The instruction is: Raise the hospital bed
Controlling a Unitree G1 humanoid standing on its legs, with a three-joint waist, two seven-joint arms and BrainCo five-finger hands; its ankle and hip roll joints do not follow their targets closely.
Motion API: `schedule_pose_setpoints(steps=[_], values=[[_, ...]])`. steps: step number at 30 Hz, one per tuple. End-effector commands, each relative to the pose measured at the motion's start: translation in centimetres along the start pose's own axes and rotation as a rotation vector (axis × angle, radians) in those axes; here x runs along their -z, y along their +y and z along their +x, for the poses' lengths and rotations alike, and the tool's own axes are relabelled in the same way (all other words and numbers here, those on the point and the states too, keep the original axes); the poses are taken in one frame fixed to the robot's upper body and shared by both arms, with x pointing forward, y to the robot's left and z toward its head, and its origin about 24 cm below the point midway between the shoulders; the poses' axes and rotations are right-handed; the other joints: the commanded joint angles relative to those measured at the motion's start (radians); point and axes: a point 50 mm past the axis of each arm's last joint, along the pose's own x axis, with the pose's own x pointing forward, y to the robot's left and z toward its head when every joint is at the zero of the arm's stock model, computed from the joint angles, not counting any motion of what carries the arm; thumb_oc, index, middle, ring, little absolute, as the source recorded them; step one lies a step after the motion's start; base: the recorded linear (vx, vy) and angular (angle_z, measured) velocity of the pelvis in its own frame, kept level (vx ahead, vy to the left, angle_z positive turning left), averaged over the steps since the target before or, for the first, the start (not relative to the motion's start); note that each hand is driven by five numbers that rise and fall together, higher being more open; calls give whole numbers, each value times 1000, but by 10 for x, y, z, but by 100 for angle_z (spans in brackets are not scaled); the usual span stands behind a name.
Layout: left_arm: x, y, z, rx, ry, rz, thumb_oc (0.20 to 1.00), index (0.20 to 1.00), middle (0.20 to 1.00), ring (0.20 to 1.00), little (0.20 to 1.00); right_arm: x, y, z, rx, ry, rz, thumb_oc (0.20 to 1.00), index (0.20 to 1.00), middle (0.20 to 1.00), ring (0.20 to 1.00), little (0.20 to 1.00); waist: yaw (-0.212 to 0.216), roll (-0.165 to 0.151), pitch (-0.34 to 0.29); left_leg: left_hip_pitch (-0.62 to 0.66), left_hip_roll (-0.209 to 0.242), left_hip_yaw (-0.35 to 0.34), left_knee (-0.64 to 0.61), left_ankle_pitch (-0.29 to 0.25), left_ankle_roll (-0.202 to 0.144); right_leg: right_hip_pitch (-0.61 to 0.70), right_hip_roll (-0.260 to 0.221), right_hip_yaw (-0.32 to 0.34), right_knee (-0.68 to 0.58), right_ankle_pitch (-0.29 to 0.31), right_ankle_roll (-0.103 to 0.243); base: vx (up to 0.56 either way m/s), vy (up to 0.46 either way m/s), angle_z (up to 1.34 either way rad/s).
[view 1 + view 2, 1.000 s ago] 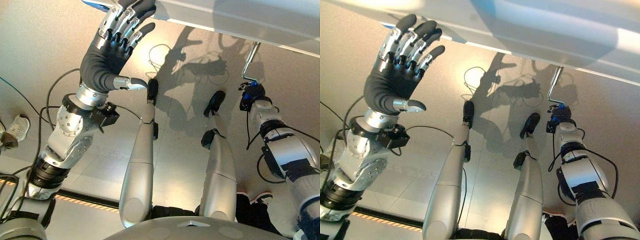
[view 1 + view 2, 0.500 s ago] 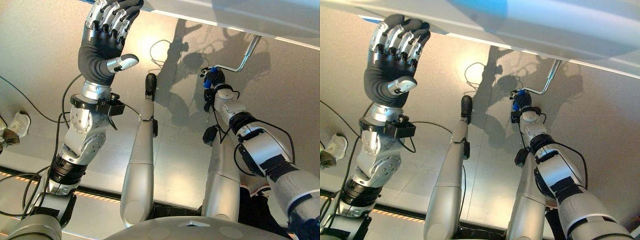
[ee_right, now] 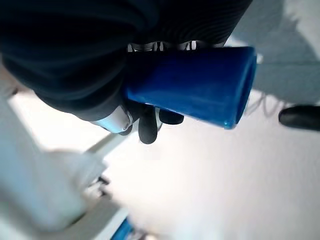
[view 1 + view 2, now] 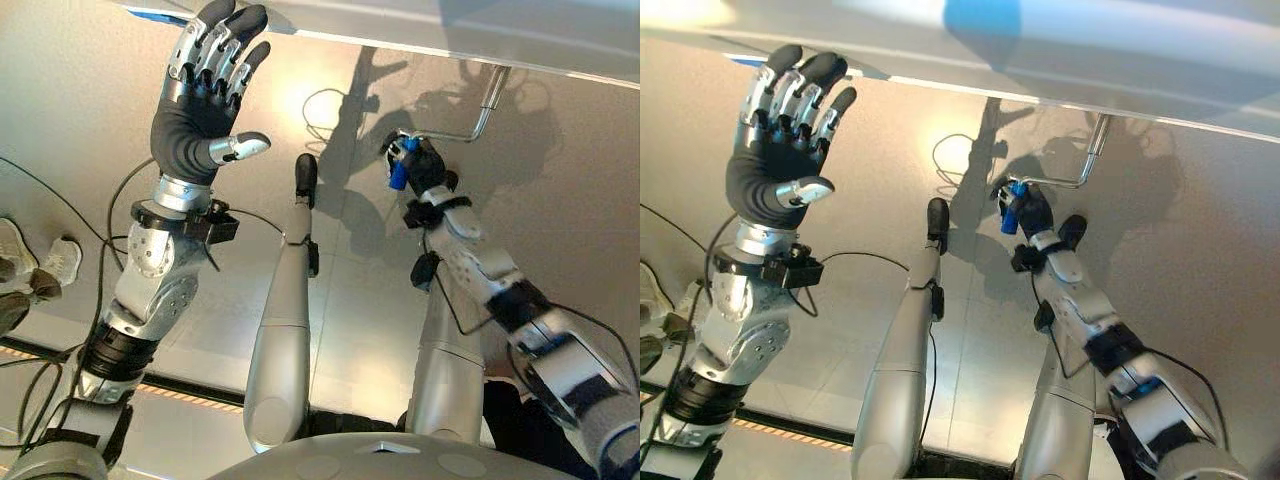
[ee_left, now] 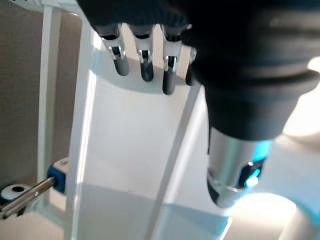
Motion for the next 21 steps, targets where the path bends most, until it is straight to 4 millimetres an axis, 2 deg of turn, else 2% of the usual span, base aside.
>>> schedule_pose_setpoints(steps=[1,4,9,10,12,13,14,16,18,19,20,21], values=[[-31,-22,-3,148,-148,20,1000,1000,1000,1000,1000,-111,77,1,-388,-614,103,200,200,200,200,200,-60,6,-17,42,-40,32,25,-57,32,124,-16,20,-69,-19,91,-19,-23,-6],[-33,-18,-10,138,-123,39,1000,1000,1000,1000,1000,-116,49,-16,-288,-653,67,200,200,200,200,200,-91,-20,-17,82,-26,43,6,-53,30,149,-1,32,-88,-15,92,-6,-40,-3],[-37,-10,-17,117,-118,47,1000,1000,1000,1000,1000,-124,2,-36,-87,-703,11,200,200,200,200,200,-127,-46,-17,137,-9,54,-20,-45,20,180,20,43,-99,-18,91,-3,-91,-14],[-41,-7,-19,107,-121,60,1000,1000,1000,1000,1000,-127,-15,-44,-2,-728,2,200,200,200,200,200,-139,-51,-17,161,0,55,-31,-44,16,189,27,46,-96,-23,90,6,-115,-8],[-42,-5,-20,101,-124,61,1000,1000,1000,1000,1000,-127,-23,-47,37,-738,20,200,200,200,200,200,-142,-55,-17,170,4,56,-36,-42,13,194,31,44,-95,-26,89,4,-88,-7],[-46,-3,-21,87,-143,59,1000,1000,1000,1000,1000,-127,-39,-53,129,-760,34,200,200,200,200,200,-150,-61,-17,182,12,57,-40,-40,9,198,39,46,-87,-34,86,5,-59,-11],[-46,-3,-21,87,-143,58,1000,1000,1000,1000,1000,-127,-39,-53,129,-760,34,200,200,200,200,200,-149,-61,-17,183,12,57,-41,-40,9,198,39,46,-87,-35,85,9,-95,-14],[-48,-2,-23,78,-151,54,1000,1000,1000,1000,1000,-128,-59,-63,248,-771,-3,200,200,200,200,200,-158,-64,-17,194,20,56,-44,-39,6,198,45,48,-73,-45,81,7,-72,-7],[-48,-2,-23,71,-155,44,1000,1000,1000,1000,1000,-123,-73,-68,339,-767,3,200,200,200,200,200,-161,-66,-17,199,25,57,-44,-40,3,198,47,49,-63,-51,80,6,-84,-1],[-49,-2,-23,64,-164,43,1000,1000,1000,1000,1000,-117,-86,-73,420,-740,-18,200,200,200,200,200,-164,-69,-17,203,29,56,-47,-38,1,199,51,47,-60,-55,79,5,-75,0],[-49,-2,-23,64,-164,42,1000,1000,1000,1000,1000,-117,-86,-73,421,-740,-19,200,200,200,200,200,-164,-69,-17,203,29,56,-48,-38,1,199,51,47,-59,-56,78,1,-76,0],[-50,-1,-23,64,-163,44,1000,1000,1000,1000,1000,-112,-96,-76,476,-702,-59,200,200,200,200,200,-164,-71,-17,208,29,55,-51,-36,-1,200,51,44,-57,-56,78,0,-48,0]])
